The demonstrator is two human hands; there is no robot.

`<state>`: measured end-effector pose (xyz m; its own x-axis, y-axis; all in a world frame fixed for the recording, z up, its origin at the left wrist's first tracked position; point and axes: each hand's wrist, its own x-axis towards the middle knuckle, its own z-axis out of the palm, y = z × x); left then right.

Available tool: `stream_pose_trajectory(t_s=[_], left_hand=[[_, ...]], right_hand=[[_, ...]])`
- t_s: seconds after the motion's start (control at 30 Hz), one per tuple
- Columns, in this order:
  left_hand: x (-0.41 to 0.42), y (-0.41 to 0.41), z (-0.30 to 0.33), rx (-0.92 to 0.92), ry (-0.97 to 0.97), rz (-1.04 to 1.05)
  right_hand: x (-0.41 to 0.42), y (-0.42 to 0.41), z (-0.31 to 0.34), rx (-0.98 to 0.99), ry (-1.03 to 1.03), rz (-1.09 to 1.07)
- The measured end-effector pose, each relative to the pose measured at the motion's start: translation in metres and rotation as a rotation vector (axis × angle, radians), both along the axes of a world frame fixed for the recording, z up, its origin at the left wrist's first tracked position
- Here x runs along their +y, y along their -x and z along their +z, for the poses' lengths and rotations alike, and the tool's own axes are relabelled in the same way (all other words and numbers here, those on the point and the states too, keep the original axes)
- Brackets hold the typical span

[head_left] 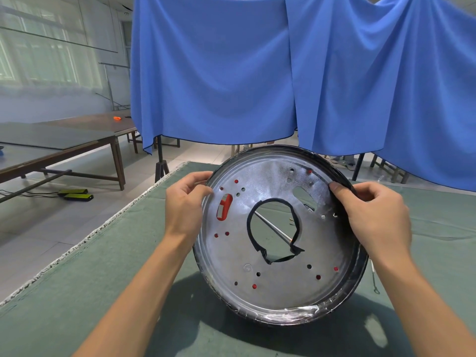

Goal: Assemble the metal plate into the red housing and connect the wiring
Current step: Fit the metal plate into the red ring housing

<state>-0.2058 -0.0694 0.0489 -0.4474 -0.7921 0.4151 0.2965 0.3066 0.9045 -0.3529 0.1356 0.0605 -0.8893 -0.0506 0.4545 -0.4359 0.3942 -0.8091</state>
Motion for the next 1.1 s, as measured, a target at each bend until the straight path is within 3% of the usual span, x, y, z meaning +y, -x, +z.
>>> stream_pose_trajectory(t_s=[0.53, 0.7, 0.87, 1.1], left_hand=[[-0.004, -0.001, -0.004, -0.007, -0.025, -0.061], [-0.003, -0.002, -0.004, 0.056, -0.157, -0.174], [-0.006, -0.002, -0.006, 0.051, -0.246, -0.201], [-0.001, 0.0, -0.005, 0.019, -0.222, -0.188]], right_hand=[[0.001, 0.002, -0.003, 0.051, -0.04, 0.002], [0.002, 0.006, -0.007, 0.096, -0.099, -0.016], [0.004, 0.013, -0.014, 0.04, -0.045, 0.003], [0.003, 0.02, -0.025, 0.01, -0.011, 0.051]])
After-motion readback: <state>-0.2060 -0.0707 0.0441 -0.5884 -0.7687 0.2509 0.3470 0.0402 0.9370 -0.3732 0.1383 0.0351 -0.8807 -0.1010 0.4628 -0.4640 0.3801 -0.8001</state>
